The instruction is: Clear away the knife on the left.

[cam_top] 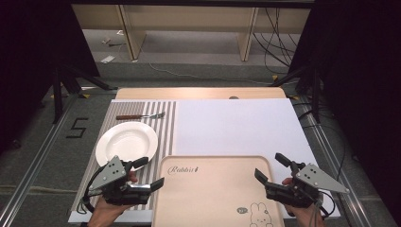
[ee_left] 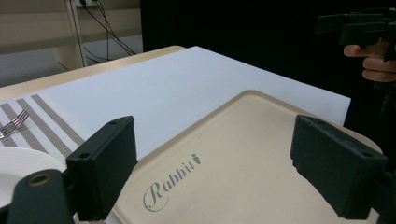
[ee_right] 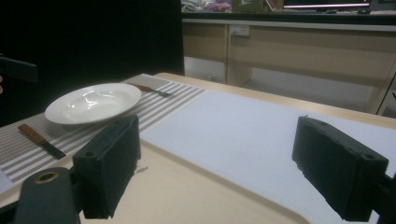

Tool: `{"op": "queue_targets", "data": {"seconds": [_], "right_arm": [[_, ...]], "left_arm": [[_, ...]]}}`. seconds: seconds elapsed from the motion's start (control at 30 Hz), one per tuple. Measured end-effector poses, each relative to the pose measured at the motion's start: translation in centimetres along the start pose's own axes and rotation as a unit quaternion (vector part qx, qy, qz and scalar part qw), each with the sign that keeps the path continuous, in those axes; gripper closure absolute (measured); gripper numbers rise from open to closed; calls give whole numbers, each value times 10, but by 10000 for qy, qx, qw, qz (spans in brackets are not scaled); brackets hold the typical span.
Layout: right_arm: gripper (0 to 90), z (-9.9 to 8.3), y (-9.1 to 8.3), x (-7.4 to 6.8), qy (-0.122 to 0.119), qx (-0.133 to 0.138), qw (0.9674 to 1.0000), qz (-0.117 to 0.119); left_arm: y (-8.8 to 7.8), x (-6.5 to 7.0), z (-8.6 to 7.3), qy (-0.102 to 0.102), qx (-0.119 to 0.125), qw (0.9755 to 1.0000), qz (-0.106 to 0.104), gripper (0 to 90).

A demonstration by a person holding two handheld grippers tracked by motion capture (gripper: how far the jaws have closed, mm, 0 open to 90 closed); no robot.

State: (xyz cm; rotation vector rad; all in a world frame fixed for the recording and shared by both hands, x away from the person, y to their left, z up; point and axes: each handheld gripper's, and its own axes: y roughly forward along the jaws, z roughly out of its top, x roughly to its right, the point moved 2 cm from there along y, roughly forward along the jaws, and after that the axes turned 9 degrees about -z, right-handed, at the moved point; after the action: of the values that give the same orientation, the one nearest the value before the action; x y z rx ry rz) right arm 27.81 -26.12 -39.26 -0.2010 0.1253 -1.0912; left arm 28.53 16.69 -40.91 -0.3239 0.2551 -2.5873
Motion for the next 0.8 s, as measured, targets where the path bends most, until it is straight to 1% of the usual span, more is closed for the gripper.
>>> {"op": "queue_targets", "data": {"seconds": [0.1, 0.13, 0.2, 0.3, 0.43, 0.5, 0.7, 0.8], "right_arm": [[163, 0, 0, 0, -8, -9, 10000, -2], [163, 0, 0, 0, -8, -8, 10000, -1], [163, 0, 0, 0, -8, -9, 10000, -4], [164, 0, 0, 0, -13, -13, 10000, -1], [164, 0, 0, 0, -16, -6, 10000, 3], [164, 0, 0, -1, -22, -4, 10000, 3], [164, 0, 0, -1, -19, -11, 10000, 2], [164, 0, 0, -1, -16, -22, 10000, 7]], "left_arm": [[-1, -1, 0, 17, -98, 9999, -73, 142], [-1, -1, 0, -6, -141, 9998, -133, 142], [-2, -2, 1, 0, -198, 9997, -158, 142], [-4, -3, 2, -60, -266, 9994, -221, 142], [-4, -4, 2, -58, -439, 9987, -270, 142], [-5, -5, 0, -43, -539, 9980, -328, 142], [-5, -5, 0, 62, -731, 9967, -341, 138], [-6, -6, -1, 163, -913, 9952, -309, 139]]}}
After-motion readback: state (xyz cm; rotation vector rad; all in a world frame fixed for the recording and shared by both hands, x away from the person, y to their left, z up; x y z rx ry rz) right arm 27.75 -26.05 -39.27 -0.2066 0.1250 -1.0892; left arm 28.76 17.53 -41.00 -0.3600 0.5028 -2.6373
